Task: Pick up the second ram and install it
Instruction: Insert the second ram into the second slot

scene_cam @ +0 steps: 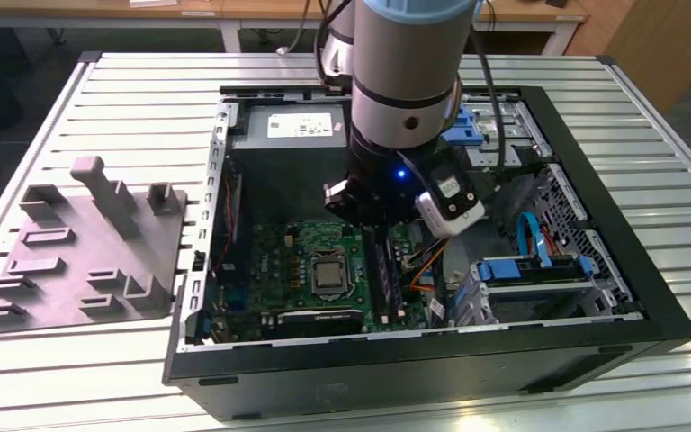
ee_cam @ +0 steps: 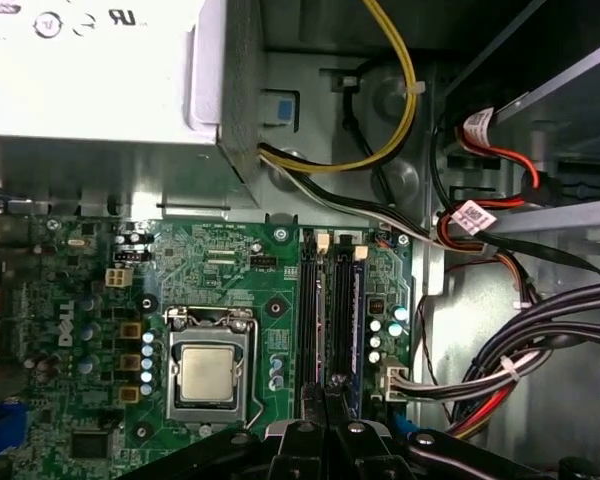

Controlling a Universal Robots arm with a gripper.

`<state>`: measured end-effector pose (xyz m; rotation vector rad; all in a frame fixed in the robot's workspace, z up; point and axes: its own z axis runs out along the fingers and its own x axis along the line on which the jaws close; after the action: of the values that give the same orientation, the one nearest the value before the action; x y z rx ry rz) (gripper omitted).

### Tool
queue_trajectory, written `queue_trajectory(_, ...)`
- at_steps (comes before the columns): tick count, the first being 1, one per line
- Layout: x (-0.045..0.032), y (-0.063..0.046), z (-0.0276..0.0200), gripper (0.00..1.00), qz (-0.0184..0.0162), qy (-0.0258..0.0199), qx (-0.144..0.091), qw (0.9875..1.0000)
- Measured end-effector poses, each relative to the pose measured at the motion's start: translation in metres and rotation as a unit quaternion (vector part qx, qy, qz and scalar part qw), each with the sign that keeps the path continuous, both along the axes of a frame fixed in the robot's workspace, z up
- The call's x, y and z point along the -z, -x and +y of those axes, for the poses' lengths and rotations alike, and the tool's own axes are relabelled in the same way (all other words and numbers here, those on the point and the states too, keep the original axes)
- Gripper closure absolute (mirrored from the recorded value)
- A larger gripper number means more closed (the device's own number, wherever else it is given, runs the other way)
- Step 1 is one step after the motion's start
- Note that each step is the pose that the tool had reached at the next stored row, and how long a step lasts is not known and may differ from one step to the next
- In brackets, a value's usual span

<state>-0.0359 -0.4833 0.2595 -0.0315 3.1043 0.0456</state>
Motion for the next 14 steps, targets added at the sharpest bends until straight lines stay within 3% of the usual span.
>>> queue_trajectory(14,0.0175,0.000,0.0000,0.89,0.0000,0.0000,0.000,1.0000)
